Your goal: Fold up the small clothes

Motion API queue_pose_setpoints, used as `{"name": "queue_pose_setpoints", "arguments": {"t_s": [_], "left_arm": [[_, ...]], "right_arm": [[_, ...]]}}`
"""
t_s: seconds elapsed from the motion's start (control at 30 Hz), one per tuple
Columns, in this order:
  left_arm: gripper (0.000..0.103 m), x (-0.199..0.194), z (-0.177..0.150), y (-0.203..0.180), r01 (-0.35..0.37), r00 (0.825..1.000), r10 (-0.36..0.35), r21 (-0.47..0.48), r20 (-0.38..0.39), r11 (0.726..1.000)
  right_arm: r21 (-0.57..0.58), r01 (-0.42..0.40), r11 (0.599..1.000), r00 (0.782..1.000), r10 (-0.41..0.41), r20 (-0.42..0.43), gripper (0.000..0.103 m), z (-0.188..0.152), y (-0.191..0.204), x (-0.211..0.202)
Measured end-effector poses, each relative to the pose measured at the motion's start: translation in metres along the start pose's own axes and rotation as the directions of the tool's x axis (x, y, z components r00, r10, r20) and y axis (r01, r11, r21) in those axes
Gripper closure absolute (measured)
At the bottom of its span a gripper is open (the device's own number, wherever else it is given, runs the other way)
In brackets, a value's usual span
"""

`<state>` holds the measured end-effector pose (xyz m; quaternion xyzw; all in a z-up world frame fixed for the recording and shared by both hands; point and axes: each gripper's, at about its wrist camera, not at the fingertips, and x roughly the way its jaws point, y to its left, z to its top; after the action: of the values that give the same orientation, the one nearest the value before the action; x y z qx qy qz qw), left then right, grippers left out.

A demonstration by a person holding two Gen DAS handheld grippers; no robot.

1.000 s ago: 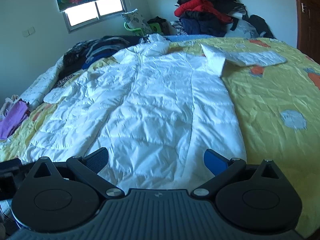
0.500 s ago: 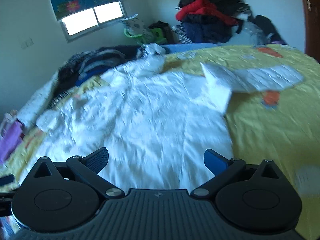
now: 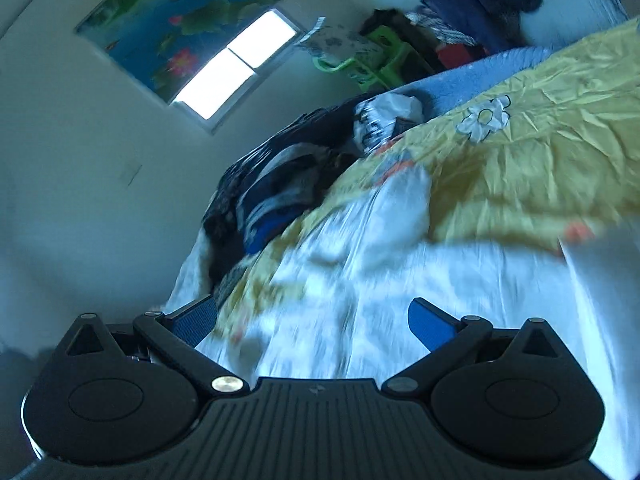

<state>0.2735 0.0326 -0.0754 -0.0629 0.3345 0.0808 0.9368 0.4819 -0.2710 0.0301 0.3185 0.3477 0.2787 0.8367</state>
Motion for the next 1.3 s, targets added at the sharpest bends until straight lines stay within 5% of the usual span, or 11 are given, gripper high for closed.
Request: {"name": "queue_pose_setpoints", "arguments": {"t_s": [0.33,0.6,0.7,0.73,1.03,1.17,1.3], "left_arm": [[0.0,0.018,-0.018,0.013,0.042,0.999,-0.041,-0.057,0.025,0.997],[0.0,0.019,-0.018,0.019,0.08,0.996,-0.075,-0.108,0.052,0.991],[0.0,0.019,-0.018,0.021,0.091,0.995,-0.084,-0.123,0.06,0.988],[0.0,0.019,-0.018,0.022,0.095,0.994,-0.087,-0.127,0.062,0.987],[0.0,0.018,-0.017,0.026,0.116,0.992,-0.105,-0.154,0.075,0.981],[0.0,0.017,-0.018,0.028,0.123,0.991,-0.111,-0.164,0.08,0.979],[0.0,0.016,-0.018,0.029,0.127,0.99,-0.114,-0.17,0.084,0.977]], "right_arm": [[0.152,0.083,0.985,0.995,-0.073,-0.069,0.015,0.108,-0.092,0.161],[0.218,-0.017,0.976,0.966,0.072,-0.246,0.039,0.12,-0.119,0.253],[0.159,-0.03,0.987,0.959,0.074,-0.275,0.077,0.116,-0.11,0.266],[0.139,-0.03,0.99,0.955,0.069,-0.289,0.086,0.115,-0.107,0.269],[-0.138,-0.11,0.984,0.98,0.084,-0.181,0.088,0.116,-0.031,0.214],[-0.396,-0.136,0.908,0.983,0.074,-0.168,0.088,0.091,0.025,0.164],[-0.609,-0.148,0.78,0.979,0.027,-0.204,0.083,0.033,0.064,0.117]]}}
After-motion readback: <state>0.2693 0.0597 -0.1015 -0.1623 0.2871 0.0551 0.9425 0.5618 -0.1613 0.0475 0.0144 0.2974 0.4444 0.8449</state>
